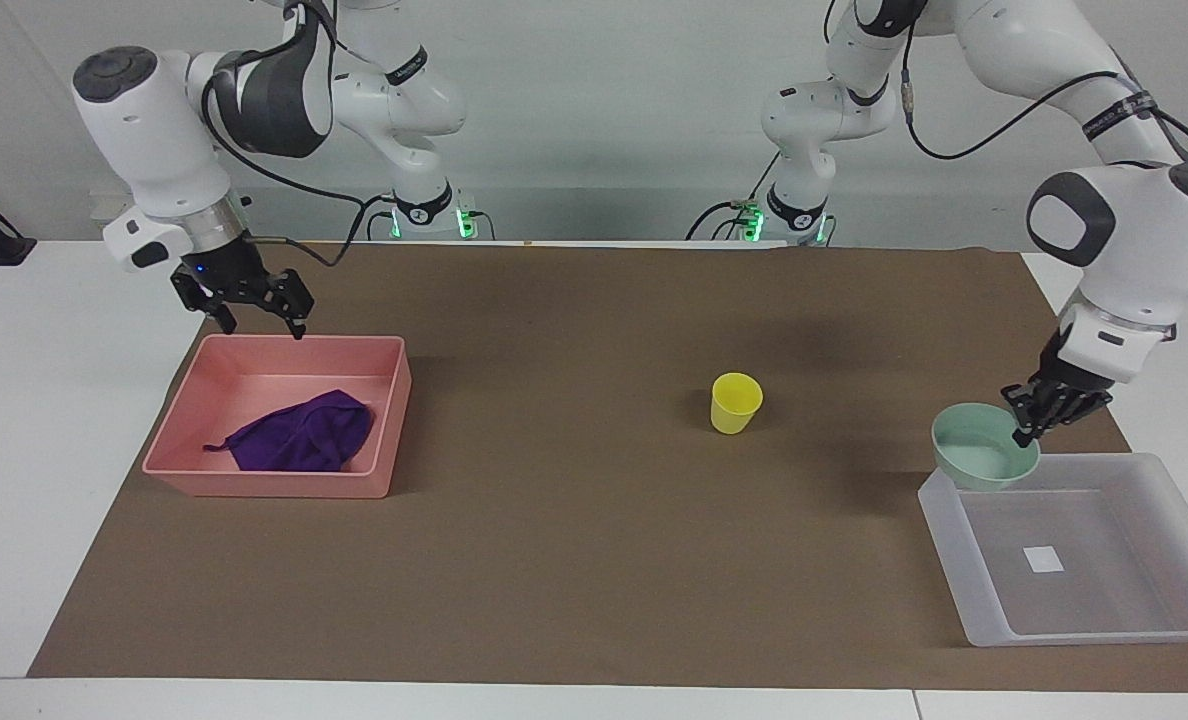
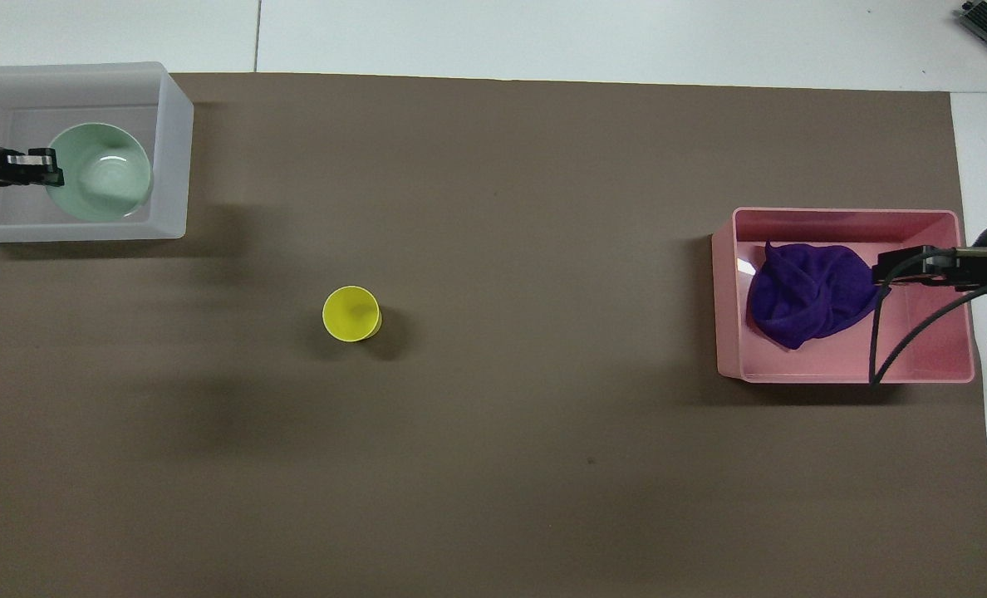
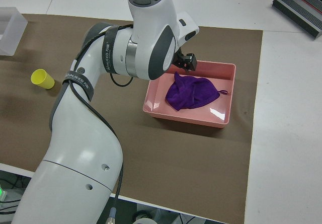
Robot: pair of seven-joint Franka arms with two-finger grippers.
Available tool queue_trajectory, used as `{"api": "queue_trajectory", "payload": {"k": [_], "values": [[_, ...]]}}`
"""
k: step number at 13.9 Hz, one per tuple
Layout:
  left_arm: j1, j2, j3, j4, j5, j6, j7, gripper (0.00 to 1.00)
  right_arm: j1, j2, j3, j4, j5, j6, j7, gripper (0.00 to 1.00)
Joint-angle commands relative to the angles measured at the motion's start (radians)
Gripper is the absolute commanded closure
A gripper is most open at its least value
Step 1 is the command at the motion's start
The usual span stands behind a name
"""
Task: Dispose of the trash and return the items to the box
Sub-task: 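Lower the green bowl into the white box and open the left gripper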
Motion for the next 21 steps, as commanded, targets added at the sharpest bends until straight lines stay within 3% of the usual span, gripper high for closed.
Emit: {"api": "queue_trajectory", "payload": {"k": [1, 5, 9, 14, 20, 21], "values": [[0.049, 0.203, -0.015, 0.277, -0.023, -0.072, -0.004, 1.0, -0.029, -0.007, 0.008, 0.125, -0.003, -0.154, 0.018, 0.0], [0.124, 0.368, -0.035, 0.437, -0.02, -0.057, -0.002, 1.0, -0.022, -0.042, 0.009, 0.112, 0.0, -0.195, 0.03, 0.0], [0.146, 0.438, -0.054, 0.447, -0.018, 0.004, -0.002, 1.0, -0.015, -0.062, 0.026, 0.099, -0.014, -0.202, 0.052, 0.0], [0.162, 0.478, -0.06, 0.441, -0.024, 0.047, -0.001, 1.0, -0.025, -0.064, 0.026, 0.096, -0.006, -0.204, 0.05, 0.0], [0.158, 0.447, -0.055, 0.388, -0.035, 0.014, -0.002, 1.0, -0.023, -0.064, 0.026, 0.096, 0.001, -0.205, 0.05, 0.0], [0.164, 0.44, -0.057, 0.388, -0.035, -0.006, -0.001, 0.9, -0.02, -0.065, 0.026, 0.096, 0.001, -0.205, 0.049, 0.0]]}}
